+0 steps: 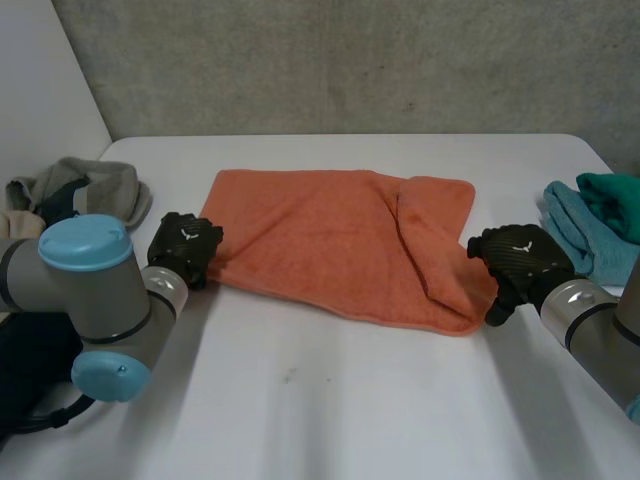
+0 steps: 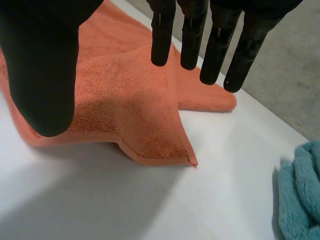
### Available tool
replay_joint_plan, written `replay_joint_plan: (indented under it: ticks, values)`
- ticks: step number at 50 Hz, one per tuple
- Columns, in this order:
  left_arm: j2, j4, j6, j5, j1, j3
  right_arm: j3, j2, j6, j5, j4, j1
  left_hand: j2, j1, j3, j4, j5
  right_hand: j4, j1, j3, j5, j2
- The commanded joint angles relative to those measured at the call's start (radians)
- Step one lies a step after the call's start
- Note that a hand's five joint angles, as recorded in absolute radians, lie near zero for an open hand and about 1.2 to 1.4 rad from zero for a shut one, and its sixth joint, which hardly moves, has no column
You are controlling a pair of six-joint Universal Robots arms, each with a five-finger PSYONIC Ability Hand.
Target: Fold the laundry.
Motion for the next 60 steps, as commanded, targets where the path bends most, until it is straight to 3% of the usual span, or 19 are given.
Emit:
replay_joint_plan:
  ticks: [1, 12, 25, 48, 53, 60]
  values:
    - [0.042, -0.002, 0.009, -0.011, 0.002, -0.029, -0.006, 0.046, -0.146, -0.034, -0.008, -0.027, 0.208, 0.269, 0.211, 0.200, 0.245, 0.079, 0.120, 0.073, 0.077, 0.054]
    - [0.133, -0.003, -0.003, -0.011, 0.017, -0.043, -0.024, 0.126, -0.209, -0.045, -0.036, -0.073, 0.208, 0.269, 0.211, 0.200, 0.245, 0.082, 0.123, 0.076, 0.079, 0.057]
    - [0.185, -0.002, -0.010, -0.012, 0.016, -0.034, -0.084, 0.161, 0.104, -0.090, -0.037, -0.066, 0.208, 0.269, 0.211, 0.200, 0.245, 0.082, 0.123, 0.076, 0.079, 0.057]
    - [0.203, -0.002, -0.051, -0.009, 0.014, -0.011, -0.176, 0.226, 0.107, -0.056, -0.042, -0.065, 0.208, 0.269, 0.211, 0.200, 0.245, 0.176, 0.217, 0.170, 0.173, 0.151]
    - [0.203, -0.002, -0.051, -0.009, 0.017, -0.015, -0.283, 0.239, 0.037, -0.074, 0.035, -0.062, 0.208, 0.269, 0.211, 0.200, 0.245, 0.182, 0.223, 0.176, 0.179, 0.157]
    - [0.202, -0.003, -0.054, -0.009, 0.017, -0.024, -0.448, 0.330, -0.327, -0.090, 0.260, -0.062, 0.208, 0.269, 0.211, 0.200, 0.245, 0.185, 0.226, 0.179, 0.182, 0.160]
